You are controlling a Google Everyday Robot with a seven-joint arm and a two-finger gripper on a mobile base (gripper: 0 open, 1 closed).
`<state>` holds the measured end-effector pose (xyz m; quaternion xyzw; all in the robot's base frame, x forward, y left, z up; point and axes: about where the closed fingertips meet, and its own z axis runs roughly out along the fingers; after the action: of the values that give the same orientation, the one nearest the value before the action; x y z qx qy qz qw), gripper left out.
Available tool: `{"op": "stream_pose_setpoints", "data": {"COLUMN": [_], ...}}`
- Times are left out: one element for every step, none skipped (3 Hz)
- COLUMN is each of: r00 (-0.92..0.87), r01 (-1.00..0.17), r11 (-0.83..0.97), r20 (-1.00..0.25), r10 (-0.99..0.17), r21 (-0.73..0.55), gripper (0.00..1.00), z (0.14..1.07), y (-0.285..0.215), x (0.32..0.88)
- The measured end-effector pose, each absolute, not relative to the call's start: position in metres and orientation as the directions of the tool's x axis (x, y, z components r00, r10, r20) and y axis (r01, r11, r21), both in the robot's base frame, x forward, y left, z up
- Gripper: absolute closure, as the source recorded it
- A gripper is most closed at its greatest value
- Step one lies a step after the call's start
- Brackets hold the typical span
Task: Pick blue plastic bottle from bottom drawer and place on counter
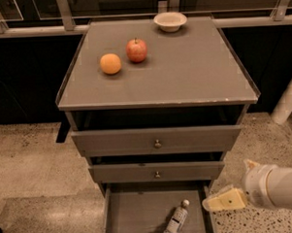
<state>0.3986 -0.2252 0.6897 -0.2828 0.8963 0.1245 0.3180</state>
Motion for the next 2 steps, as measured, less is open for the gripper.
{"op": "stream_pose_setpoints", "data": {"r00": [-0.699, -0.704], "r01": [-0.528, -0.473], "r11": [0.838, 0.872], "r20": [-0.632, -0.65], "r10": [-0.335, -0.287], "r21": [0.139, 0.126], "gripper": [0.0, 0.0], "z": [0.608, 0.579], "y": [-0.205, -0.21], "x": [0.377, 0.386]}}
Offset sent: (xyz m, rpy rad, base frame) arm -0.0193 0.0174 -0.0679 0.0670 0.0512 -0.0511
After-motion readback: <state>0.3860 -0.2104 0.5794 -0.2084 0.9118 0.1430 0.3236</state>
